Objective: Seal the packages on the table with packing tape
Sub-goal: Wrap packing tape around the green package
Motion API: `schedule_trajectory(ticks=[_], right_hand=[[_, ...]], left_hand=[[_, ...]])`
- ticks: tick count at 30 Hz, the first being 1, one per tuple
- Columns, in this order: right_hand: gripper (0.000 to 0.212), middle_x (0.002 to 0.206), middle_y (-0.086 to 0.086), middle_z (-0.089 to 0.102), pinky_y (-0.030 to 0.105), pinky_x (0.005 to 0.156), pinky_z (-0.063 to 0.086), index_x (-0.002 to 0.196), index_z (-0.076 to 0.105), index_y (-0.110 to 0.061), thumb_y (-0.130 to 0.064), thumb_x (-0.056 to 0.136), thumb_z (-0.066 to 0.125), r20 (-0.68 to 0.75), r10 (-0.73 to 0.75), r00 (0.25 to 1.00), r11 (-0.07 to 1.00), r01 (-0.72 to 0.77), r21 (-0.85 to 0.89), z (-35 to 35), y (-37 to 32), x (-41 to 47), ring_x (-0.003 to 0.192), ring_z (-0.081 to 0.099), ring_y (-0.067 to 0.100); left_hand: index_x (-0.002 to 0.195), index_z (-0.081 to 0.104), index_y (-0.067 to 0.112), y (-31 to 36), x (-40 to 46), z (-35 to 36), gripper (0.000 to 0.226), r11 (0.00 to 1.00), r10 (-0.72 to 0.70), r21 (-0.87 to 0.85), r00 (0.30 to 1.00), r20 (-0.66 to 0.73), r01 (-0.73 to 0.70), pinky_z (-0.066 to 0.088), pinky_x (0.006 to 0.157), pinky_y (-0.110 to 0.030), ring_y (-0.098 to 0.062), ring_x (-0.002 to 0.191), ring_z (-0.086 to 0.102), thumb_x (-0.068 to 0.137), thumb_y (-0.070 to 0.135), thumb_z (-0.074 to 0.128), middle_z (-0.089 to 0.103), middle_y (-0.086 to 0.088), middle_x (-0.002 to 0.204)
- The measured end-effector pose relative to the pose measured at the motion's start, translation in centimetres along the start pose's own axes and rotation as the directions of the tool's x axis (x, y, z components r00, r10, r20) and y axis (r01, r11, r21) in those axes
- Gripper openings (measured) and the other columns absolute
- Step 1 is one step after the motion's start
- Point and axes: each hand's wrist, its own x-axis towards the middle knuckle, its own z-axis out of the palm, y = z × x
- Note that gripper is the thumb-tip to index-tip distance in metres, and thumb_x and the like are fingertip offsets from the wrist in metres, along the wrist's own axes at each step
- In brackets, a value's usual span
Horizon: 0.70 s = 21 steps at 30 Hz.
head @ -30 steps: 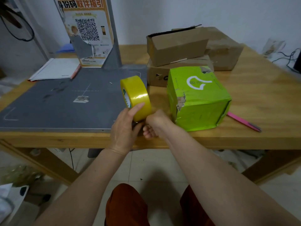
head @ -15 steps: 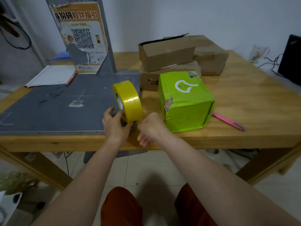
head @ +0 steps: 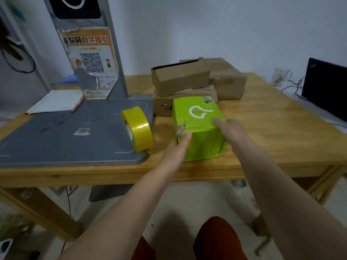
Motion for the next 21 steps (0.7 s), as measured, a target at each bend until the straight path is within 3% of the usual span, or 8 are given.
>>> schedule_trajectory(ticks=[2, 4, 6, 8, 10, 12, 17, 21], right_hand=[[0.017, 0.119, 0.018, 0.066, 0.03, 0.073, 0.047, 0.09, 0.066, -0.015, -0.022, 0.099, 0.053, 0.027, -0.024, 0.999, 0.944, 0.014, 0.331, 0.1, 1.6, -0.6, 0.086, 0.062, 0.02], [0.017, 0.118, 0.016, 0.068, 0.029, 0.072, 0.048, 0.093, 0.067, -0.017, -0.011, 0.098, 0.052, 0.065, -0.106, 0.992, 0.86, 0.059, 0.507, -0.2, 2.9, -1.0, 0.088, 0.063, 0.017], [0.024, 0.116, 0.009, 0.069, 0.025, 0.078, 0.051, 0.115, 0.064, -0.013, -0.005, 0.096, 0.051, 0.119, -0.183, 0.976, 0.768, 0.066, 0.636, -0.7, 4.2, -1.5, 0.095, 0.065, 0.016], [0.029, 0.105, 0.003, 0.072, 0.027, 0.081, 0.052, 0.122, 0.06, -0.007, -0.002, 0.095, 0.05, 0.137, -0.198, 0.971, 0.723, 0.05, 0.689, -1.7, 5.1, -1.8, 0.094, 0.065, 0.017], [0.021, 0.096, -0.001, 0.075, 0.034, 0.082, 0.053, 0.114, 0.063, -0.01, -0.008, 0.096, 0.053, 0.091, -0.193, 0.977, 0.736, 0.083, 0.672, -3.1, 4.8, -1.7, 0.091, 0.066, 0.02], [0.021, 0.102, 0.0, 0.075, 0.037, 0.082, 0.057, 0.115, 0.063, -0.018, -0.019, 0.096, 0.056, 0.054, -0.23, 0.972, 0.722, 0.134, 0.678, -4.4, 3.3, -1.4, 0.093, 0.07, 0.021], [0.04, 0.123, 0.005, 0.068, 0.038, 0.091, 0.055, 0.135, 0.052, -0.019, -0.027, 0.096, 0.052, 0.031, -0.331, 0.943, 0.579, 0.177, 0.796, -5.9, 1.1, -0.9, 0.108, 0.066, 0.02], [0.025, 0.11, 0.007, 0.07, 0.045, 0.093, 0.051, 0.119, 0.062, -0.021, -0.018, 0.103, 0.044, 0.004, -0.275, 0.962, 0.597, 0.167, 0.785, -5.3, 2.0, -1.1, 0.101, 0.066, 0.024]], left_hand=[[0.135, 0.057, 0.028, 0.5, 1.4, 0.1, 0.058, 0.897, -0.183, -0.377, 0.97, 0.159, 0.231, 0.044, 0.103, -0.032, -0.012, 0.12, 0.06, 0.088, 0.063, 0.052, 0.064, 0.007, 0.129], [0.13, 0.06, 0.028, 0.6, 2.3, -0.1, 0.059, 0.799, -0.157, -0.556, 0.972, 0.174, 0.228, 0.057, 0.077, -0.029, -0.013, 0.096, 0.071, 0.078, 0.056, 0.064, 0.074, 0.004, 0.108], [0.133, 0.052, 0.028, 0.3, 2.3, 0.0, 0.067, 0.805, -0.063, -0.577, 0.986, 0.153, 0.14, 0.054, 0.059, -0.023, -0.011, 0.074, 0.072, 0.071, 0.034, 0.075, 0.075, 0.005, 0.088], [0.136, 0.044, 0.03, -0.2, 1.9, 0.0, 0.081, 0.883, 0.039, -0.468, 0.991, 0.125, 0.024, 0.051, 0.052, -0.02, -0.01, 0.062, 0.069, 0.066, 0.011, 0.082, 0.073, 0.007, 0.074], [0.14, 0.036, 0.042, -0.1, 1.4, -0.1, 0.094, 0.936, 0.13, -0.341, 0.986, 0.102, -0.088, 0.055, 0.066, -0.022, -0.01, 0.086, 0.071, 0.068, 0.004, 0.084, 0.075, 0.013, 0.095], [0.145, 0.028, 0.046, 0.5, 0.9, -0.5, 0.102, 0.952, 0.207, -0.265, 0.962, 0.179, -0.155, 0.054, 0.078, -0.018, -0.005, 0.103, 0.066, 0.072, -0.001, 0.081, 0.07, 0.013, 0.115], [0.149, 0.022, 0.047, 1.1, -0.3, -1.2, 0.109, 0.955, 0.253, -0.224, 0.926, 0.281, -0.193, 0.052, 0.096, -0.029, -0.01, 0.118, 0.061, 0.071, -0.004, 0.08, 0.057, 0.006, 0.138], [0.144, 0.021, 0.058, 1.6, -0.4, -1.3, 0.123, 0.974, 0.224, -0.094, 0.944, 0.242, -0.207, 0.039, 0.111, -0.047, -0.021, 0.134, 0.046, 0.049, 0.026, 0.09, 0.038, -0.002, 0.151]])
